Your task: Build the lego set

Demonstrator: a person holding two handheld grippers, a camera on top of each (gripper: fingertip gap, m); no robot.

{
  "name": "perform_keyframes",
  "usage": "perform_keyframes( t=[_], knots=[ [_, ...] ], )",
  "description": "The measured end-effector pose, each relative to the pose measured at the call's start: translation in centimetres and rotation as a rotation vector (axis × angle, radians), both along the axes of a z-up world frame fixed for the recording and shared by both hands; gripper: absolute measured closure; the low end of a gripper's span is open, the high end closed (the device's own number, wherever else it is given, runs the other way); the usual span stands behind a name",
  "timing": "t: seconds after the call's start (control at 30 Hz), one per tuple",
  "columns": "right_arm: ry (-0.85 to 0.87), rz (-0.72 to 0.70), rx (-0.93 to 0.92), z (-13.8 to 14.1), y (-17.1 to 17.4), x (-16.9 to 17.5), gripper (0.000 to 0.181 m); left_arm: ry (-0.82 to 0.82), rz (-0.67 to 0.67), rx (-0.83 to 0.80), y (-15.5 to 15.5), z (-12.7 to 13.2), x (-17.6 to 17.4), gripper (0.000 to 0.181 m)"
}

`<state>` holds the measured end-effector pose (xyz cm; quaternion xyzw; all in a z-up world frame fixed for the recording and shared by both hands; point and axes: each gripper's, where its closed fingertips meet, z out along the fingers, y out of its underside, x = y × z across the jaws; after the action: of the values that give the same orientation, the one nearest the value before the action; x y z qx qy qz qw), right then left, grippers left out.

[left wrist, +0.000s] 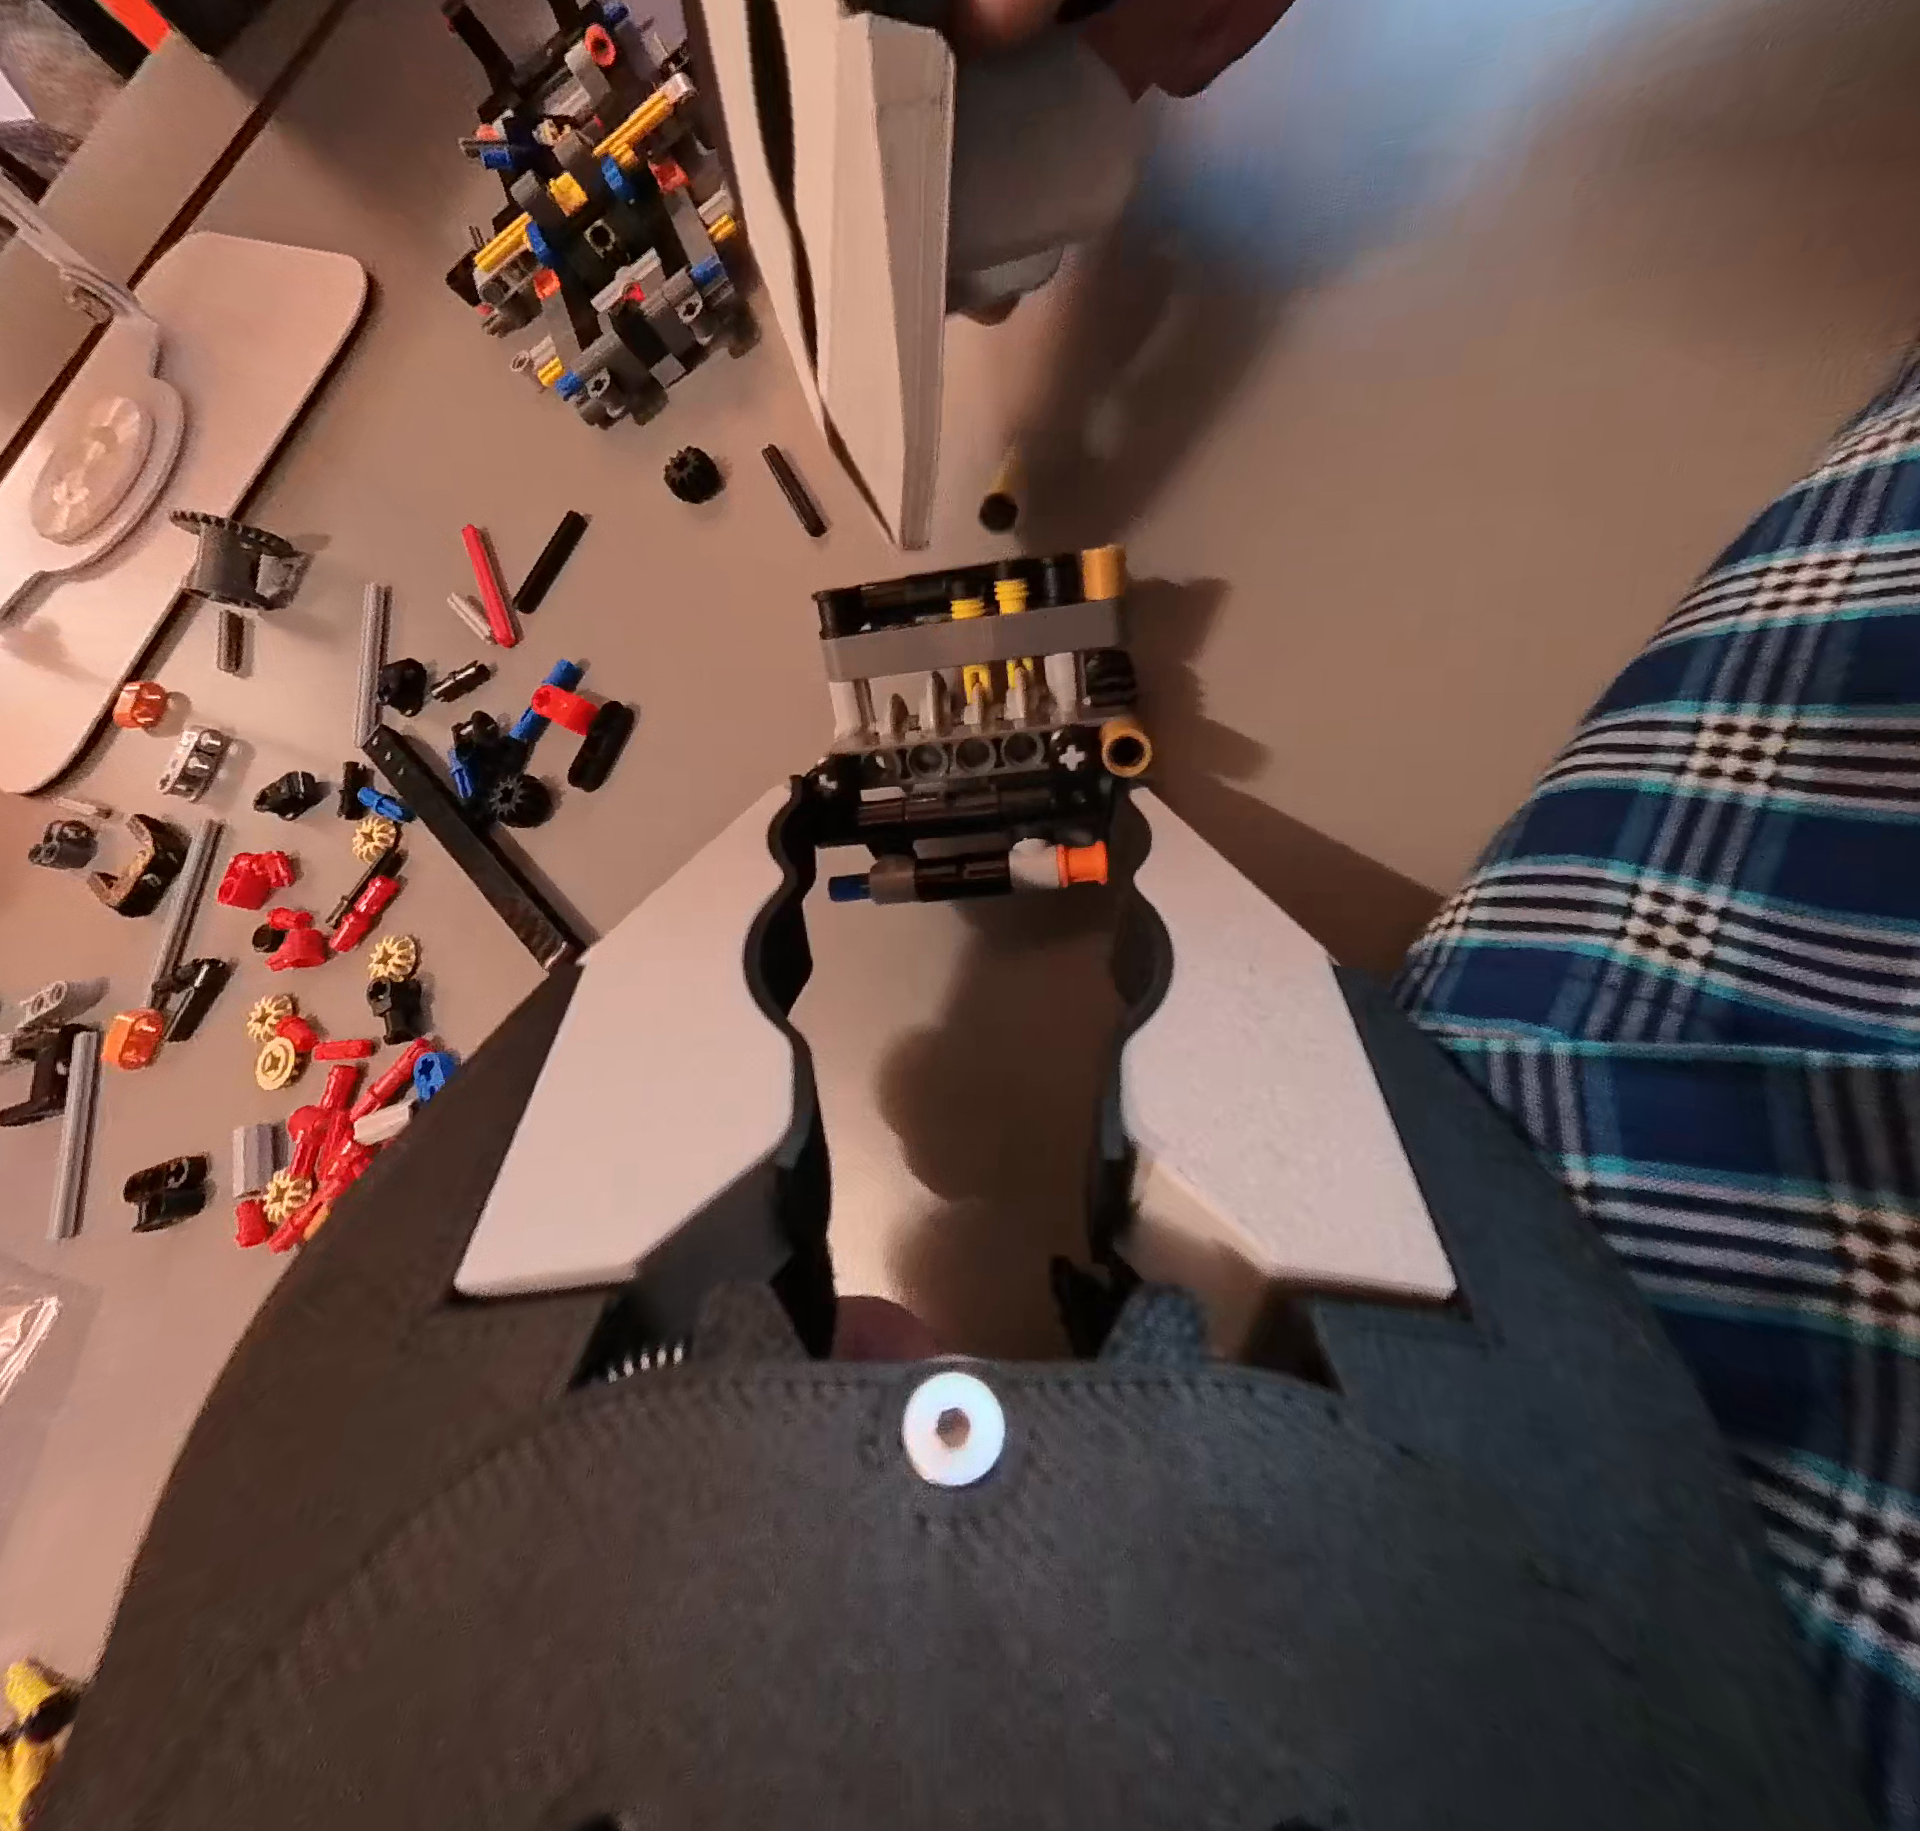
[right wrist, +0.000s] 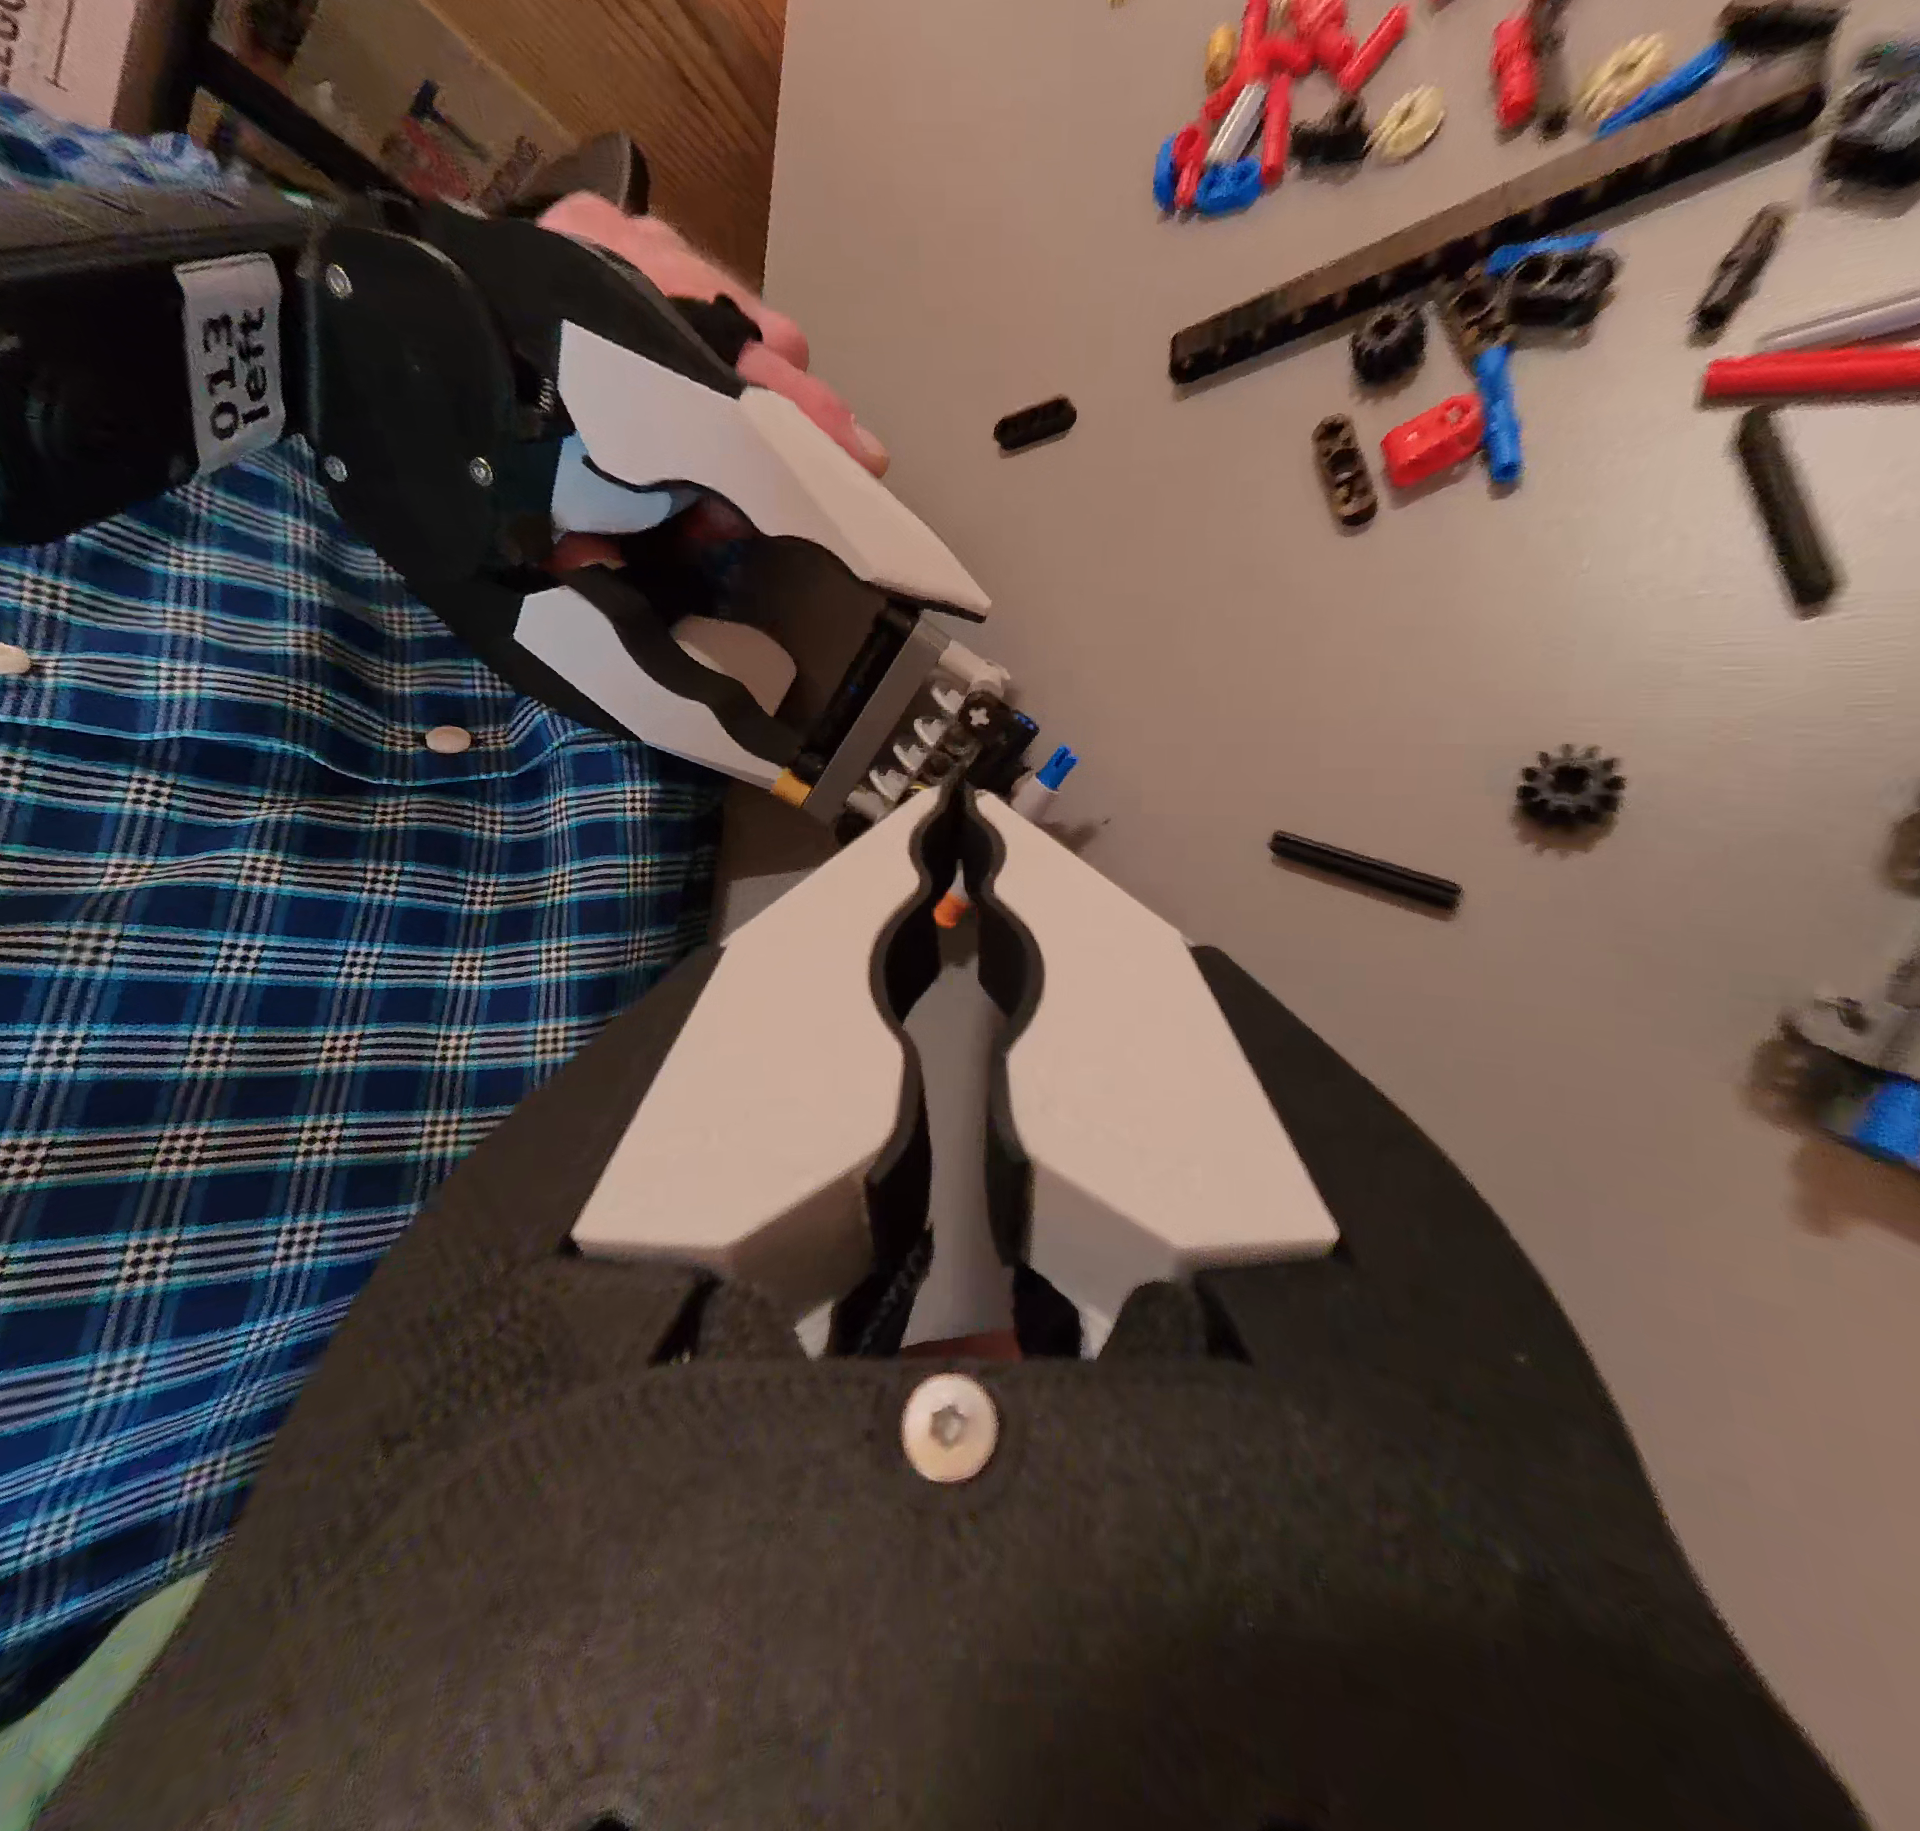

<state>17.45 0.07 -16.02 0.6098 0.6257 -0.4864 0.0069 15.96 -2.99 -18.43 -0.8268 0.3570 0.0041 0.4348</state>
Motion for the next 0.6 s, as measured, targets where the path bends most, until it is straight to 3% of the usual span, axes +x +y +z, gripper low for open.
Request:
perform_keyframes(
  t=[0.17,0.27,0.43,0.6],
  knots=[
    [0.028,-0.061,0.212,0.1,2.2,1.7,0.172,-0.021,0.005,-0.019,0.0,-0.1,-0.3,0.126],
    [0.0,-0.035,0.475,-1.6,3.6,3.4,0.168,-0.026,0.011,-0.025,0.0,-0.1,-0.5,0.126],
    [-0.012,0.043,0.696,-2.6,3.4,3.3,0.168,-0.03,0.02,-0.031,0.0,-0.2,-0.7,0.126],
    [-0.088,-0.016,0.679,-3.5,4.0,3.6,0.17,-0.026,0.027,-0.033,0.0,-0.2,-0.8,0.126]
  ],
)
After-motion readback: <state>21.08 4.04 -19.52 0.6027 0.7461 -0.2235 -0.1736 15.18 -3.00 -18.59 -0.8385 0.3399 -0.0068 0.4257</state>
